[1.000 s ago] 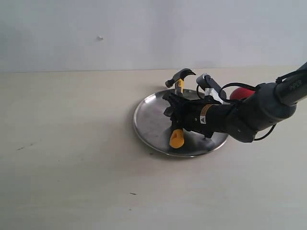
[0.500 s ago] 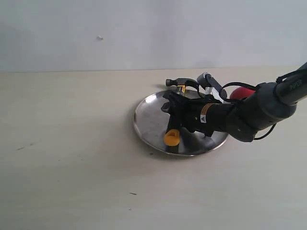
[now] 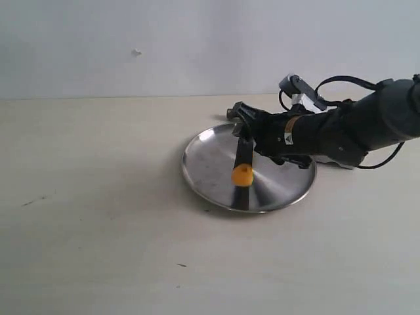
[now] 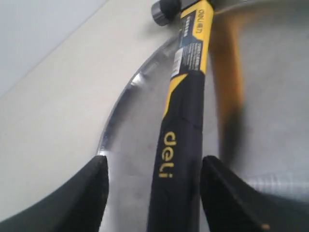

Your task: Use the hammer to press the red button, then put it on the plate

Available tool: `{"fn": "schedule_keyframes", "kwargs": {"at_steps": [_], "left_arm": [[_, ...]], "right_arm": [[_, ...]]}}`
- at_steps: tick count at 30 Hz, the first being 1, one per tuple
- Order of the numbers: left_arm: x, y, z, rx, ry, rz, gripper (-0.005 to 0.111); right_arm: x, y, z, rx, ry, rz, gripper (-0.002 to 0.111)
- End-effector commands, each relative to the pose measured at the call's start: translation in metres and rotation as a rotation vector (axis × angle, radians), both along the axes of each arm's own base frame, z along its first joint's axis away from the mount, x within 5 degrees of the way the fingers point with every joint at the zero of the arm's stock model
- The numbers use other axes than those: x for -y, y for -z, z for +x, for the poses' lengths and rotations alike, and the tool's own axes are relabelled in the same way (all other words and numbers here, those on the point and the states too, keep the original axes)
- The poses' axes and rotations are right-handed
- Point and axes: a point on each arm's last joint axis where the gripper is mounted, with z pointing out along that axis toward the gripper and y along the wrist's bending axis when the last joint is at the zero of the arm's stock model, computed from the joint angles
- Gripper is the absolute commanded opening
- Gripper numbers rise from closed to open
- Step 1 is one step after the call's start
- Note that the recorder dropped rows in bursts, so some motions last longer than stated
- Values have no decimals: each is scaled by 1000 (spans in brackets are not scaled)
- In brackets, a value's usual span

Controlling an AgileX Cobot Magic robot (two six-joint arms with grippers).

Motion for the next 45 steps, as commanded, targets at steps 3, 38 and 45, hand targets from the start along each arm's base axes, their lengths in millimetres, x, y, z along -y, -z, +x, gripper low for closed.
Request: {"fn": "schedule_keyframes", "kwargs": {"at_steps": [3,38,45], "left_arm": [[0,1,0,-8,-1,0,0],[0,1,0,-8,-1,0,0],[0,1,1,-8,-4,-1,0]], "right_arm": [[13,-16,-5,-56,41,-131,56],[99,-177,-290,592,-280,-268,0],[148,-141,-313,682,26,-356,0]]}}
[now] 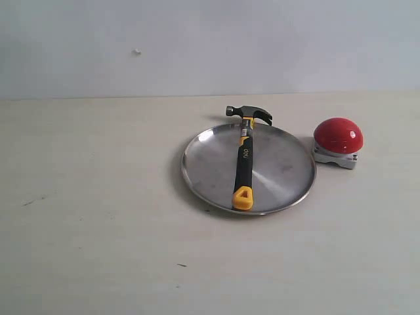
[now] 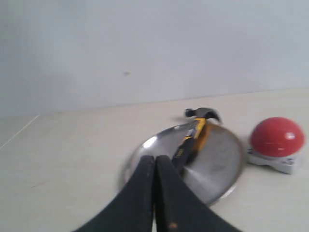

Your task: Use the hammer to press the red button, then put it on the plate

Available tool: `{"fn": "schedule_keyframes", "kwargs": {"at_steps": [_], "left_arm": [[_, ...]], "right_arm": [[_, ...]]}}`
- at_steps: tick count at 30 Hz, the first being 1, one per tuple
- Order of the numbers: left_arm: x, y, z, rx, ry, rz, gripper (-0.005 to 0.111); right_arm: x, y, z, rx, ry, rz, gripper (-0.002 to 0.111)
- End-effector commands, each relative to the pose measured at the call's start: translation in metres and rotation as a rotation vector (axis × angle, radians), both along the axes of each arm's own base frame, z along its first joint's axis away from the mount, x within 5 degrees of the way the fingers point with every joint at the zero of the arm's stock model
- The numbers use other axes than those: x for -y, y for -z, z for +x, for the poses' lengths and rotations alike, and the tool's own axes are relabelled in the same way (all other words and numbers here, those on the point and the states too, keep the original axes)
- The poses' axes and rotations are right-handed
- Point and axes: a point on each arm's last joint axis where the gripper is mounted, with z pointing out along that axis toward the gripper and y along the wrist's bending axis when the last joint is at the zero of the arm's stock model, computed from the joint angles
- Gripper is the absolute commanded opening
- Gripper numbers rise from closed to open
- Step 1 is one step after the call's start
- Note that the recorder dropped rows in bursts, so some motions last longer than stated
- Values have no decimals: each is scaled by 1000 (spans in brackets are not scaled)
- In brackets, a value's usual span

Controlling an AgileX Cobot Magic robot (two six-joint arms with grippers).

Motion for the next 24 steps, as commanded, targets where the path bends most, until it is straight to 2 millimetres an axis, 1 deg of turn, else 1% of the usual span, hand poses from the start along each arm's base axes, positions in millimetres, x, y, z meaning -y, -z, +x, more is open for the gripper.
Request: {"fn": "schedule_keyframes", "kwargs": {"at_steps": [1,4,7,11,14,16,19,22,23,24], "left_arm": [[0,1,1,-8,-4,-1,0],[0,1,1,-8,-4,-1,0],[0,1,1,-8,-4,-1,0],[0,1,0,-6,-3,-1,0],[0,1,0,-6,-3,-1,0],[0,1,0,-6,-3,-1,0],[0,1,0,-6,-3,-1,0],[0,1,0,-6,-3,-1,0],[0,1,0,-6,-3,-1,0],[0,1,0,-6,-3,-1,0]], "right_arm": [[27,31,-15,67,208,-12,0],[37,48,-24,108,336,2,0],[41,66,-23,71,421,-14,0],[42,84,-20,44,441,-67,0],[42,94,-18,41,437,-118,0],[41,96,-18,49,431,-138,0],[39,93,-17,82,404,-138,0],[33,89,-17,129,342,-115,0],[31,89,-17,127,317,-119,0],[29,90,-17,127,292,-159,0]]}}
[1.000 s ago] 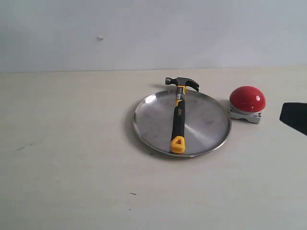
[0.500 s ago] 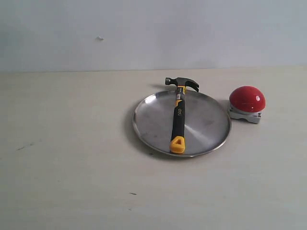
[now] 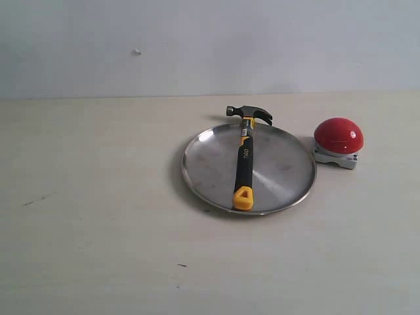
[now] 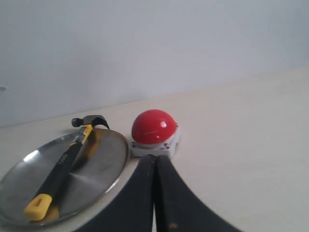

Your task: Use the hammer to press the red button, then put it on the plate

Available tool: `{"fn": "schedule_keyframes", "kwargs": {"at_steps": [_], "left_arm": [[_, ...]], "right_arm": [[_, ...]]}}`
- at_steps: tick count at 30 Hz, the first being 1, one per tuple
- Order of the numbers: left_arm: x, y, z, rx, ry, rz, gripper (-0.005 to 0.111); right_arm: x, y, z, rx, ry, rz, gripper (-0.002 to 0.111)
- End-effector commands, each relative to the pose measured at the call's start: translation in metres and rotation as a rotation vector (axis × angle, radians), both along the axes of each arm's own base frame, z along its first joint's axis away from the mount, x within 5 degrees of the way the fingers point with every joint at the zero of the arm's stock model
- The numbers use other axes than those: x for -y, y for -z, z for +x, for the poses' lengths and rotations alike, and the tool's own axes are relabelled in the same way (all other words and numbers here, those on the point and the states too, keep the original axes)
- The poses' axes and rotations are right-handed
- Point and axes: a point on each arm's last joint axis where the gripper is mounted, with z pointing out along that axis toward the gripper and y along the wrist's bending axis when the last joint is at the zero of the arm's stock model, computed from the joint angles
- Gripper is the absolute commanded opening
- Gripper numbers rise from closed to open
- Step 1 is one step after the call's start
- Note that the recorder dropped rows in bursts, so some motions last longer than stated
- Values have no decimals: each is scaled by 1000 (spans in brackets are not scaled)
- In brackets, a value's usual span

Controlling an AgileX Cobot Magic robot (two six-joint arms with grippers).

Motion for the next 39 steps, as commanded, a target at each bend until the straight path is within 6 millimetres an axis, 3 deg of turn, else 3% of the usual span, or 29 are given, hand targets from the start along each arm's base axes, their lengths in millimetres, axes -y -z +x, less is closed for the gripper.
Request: {"fn": "schedule_keyframes", "kwargs": {"at_steps": [1,6,32,39], "left_arm": [[0,0,0,-4,-3,-3,0],[0,0,0,-4,-3,-3,0],[0,0,0,-3,-3,-1,0],[-11,-10,8,51,-155,11,0]], "right_arm": [[-9,0,-1,17,-114,-82,0],[-19,-2,-2,56,-228,-160,0],[-19,-2,-2,61,-229,-155,0],[-19,-2,-2,61,-229,-156,0]]}}
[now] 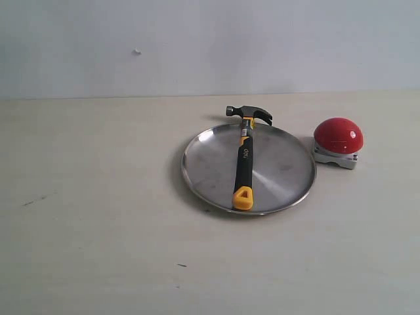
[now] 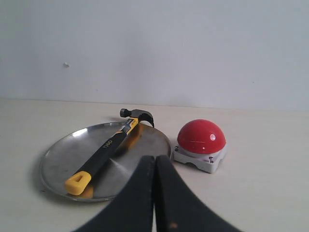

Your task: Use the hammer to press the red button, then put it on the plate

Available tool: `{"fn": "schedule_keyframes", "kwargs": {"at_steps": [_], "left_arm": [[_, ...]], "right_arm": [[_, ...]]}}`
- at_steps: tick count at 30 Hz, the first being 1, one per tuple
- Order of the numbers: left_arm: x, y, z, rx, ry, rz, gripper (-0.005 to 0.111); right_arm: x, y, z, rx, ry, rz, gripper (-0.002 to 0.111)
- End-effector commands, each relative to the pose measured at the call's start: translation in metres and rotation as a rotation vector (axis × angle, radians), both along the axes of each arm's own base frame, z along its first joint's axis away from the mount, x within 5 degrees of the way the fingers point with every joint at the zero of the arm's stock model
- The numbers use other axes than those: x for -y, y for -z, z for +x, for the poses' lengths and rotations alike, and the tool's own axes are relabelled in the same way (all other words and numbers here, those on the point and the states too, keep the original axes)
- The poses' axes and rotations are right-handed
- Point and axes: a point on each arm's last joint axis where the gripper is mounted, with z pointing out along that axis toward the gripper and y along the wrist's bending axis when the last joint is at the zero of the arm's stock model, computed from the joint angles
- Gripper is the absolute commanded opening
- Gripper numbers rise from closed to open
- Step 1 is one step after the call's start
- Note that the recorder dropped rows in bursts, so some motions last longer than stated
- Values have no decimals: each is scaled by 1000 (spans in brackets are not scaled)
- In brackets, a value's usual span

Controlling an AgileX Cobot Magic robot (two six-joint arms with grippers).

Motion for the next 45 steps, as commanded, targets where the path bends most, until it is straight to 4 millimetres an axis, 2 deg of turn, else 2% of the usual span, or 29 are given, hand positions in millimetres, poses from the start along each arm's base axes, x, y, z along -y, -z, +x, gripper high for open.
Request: {"fn": "schedule_keyframes", "kwargs": {"at_steps": [1,7,12,15,18,22,45], "left_arm": [[-8,-13,4,38,-98,-19,0],[-12,-20,4,128,-152,78,0],[-15,-11,7,62,-188,78,0],[-21,0,11,104,-309,167,0],[-30,7,14,50,-456,260,0],[-36,7,15,6,-568,207,0],[-36,8,15,-1,-568,205,0]], "right_arm": [[0,0,0,18,4,-5,0],[0,0,0,18,4,-5,0],[0,0,0,17,5,-3,0],[0,0,0,17,5,-3,0],[0,0,0,17,5,-3,0],[0,0,0,17,5,-3,0],[0,0,0,18,4,-5,0]]}}
